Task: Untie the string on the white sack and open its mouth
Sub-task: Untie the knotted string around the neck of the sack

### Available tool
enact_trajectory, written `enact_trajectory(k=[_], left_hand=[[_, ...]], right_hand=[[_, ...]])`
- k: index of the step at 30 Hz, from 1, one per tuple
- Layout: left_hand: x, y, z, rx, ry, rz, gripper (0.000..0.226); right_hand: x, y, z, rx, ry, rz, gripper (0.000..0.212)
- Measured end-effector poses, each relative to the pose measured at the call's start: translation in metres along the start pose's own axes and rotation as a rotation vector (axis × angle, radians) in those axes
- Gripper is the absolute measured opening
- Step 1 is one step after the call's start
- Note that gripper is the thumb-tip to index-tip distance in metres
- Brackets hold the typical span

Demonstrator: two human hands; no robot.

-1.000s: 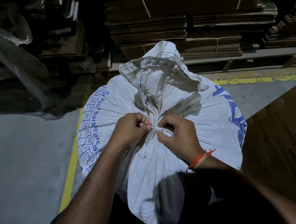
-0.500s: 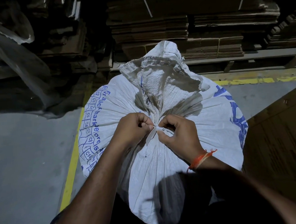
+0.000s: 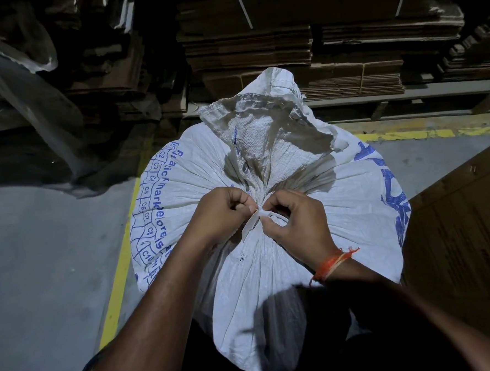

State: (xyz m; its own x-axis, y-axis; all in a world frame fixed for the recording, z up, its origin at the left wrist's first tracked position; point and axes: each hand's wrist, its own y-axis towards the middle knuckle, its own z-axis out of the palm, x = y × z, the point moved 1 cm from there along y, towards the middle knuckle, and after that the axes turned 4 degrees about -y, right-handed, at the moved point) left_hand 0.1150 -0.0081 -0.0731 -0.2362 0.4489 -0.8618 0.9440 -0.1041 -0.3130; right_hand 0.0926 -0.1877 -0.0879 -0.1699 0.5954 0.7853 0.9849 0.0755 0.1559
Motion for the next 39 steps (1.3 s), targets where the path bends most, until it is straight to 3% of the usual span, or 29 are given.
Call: enact_trajectory(k=[6, 12, 25, 39], left_hand=[[-0.005, -0.010, 0.000, 0.088, 0.017, -0.010, 0.032], [-0.004, -0.008, -0.001, 0.058, 0.082, 0.084, 0.012], [-0.006, -0.006, 0.000, 0.034, 0.001, 0.058, 0.018], [-0.005, -0.004, 0.001, 0.027, 0.016, 0.061, 0.015]], right_hand=[[0.002, 0.000, -0.002, 0.017, -0.020, -0.004, 0.015], [0.004, 0.000, -0.005, 0.028, -0.061, -0.020, 0.018], [0.004, -0.007, -0.018, 0.050, -0.148, -0.020, 0.022], [-0.003, -0.003, -0.046, 0.266, -0.179, -0.050, 0.023]])
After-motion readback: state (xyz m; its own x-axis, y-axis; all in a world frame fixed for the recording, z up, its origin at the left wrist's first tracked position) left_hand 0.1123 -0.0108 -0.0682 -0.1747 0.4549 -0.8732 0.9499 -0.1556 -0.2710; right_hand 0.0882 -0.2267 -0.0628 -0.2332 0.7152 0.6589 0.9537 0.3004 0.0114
